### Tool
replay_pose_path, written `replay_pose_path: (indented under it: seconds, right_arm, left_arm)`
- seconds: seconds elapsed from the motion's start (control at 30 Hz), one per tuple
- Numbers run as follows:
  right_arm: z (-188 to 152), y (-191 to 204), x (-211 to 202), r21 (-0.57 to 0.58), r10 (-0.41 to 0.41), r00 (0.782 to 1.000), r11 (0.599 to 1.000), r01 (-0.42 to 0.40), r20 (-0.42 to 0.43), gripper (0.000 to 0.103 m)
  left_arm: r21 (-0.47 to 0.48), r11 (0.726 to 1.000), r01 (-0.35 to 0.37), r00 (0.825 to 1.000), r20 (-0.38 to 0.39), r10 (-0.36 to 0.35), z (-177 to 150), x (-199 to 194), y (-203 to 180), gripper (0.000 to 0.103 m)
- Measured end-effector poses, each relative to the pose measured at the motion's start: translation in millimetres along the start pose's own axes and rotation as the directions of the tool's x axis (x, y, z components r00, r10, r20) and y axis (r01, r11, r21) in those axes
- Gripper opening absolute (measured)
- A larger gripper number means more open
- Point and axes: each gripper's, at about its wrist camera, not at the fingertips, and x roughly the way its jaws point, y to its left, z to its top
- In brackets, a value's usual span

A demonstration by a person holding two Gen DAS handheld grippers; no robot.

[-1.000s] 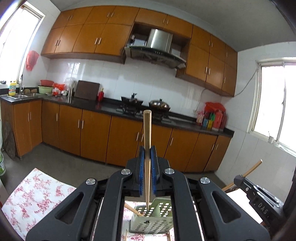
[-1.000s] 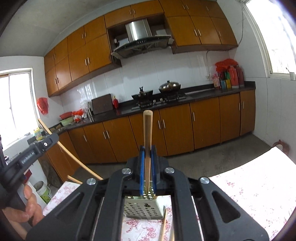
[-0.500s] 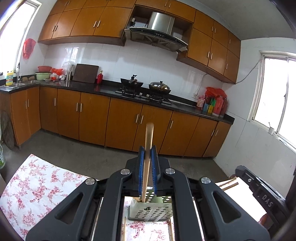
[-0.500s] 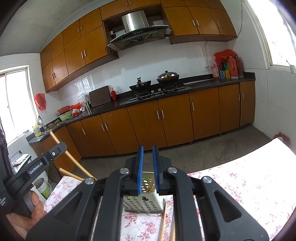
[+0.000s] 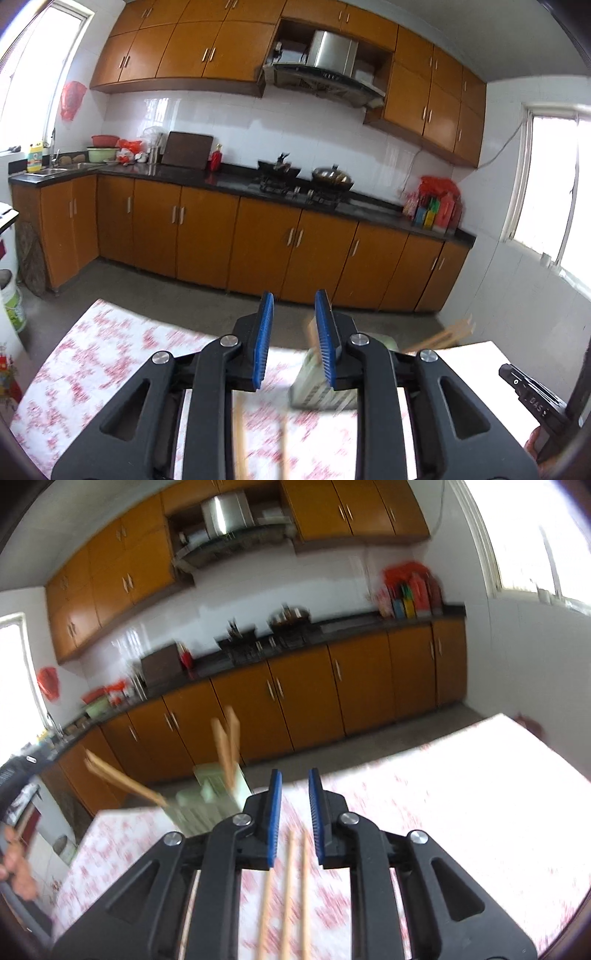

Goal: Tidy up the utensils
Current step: 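Insert the chopsticks into the green holder and open both tools, then lower the left tool onto a chopstick and close it while the right tool grasps another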

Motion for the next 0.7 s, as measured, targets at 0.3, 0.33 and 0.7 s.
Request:
replay_pose_path:
  seconds: [0.3,0.33,0.7]
  right_arm:
    - [-110.1,-6.2,73.1,-0.051,-0.008,0.938,0.999,-0.011,-0.346,0.017]
    - [-118.4,-4.8,78.8,-0.059,-0.01,0.929,0.998,-0.012,-0.369,0.017]
    - [-149.1,6.3,98.5,-0.172,-0.1,0.907,0.985,0.031,-0.409,0.008]
  left_arm:
    - [0.005,0.995,-0.105,0.957,-0.271,0.102,-92.7,24.4,58.8,0.024]
    - [-0.014,0.994,-0.113,0.945,-0.311,0.103,-105.6,28.7,68.0,0.024]
    - [-0.027,0.998,-0.053,0.9,-0.433,0.036,-151.2,41.9,81.9,0.024]
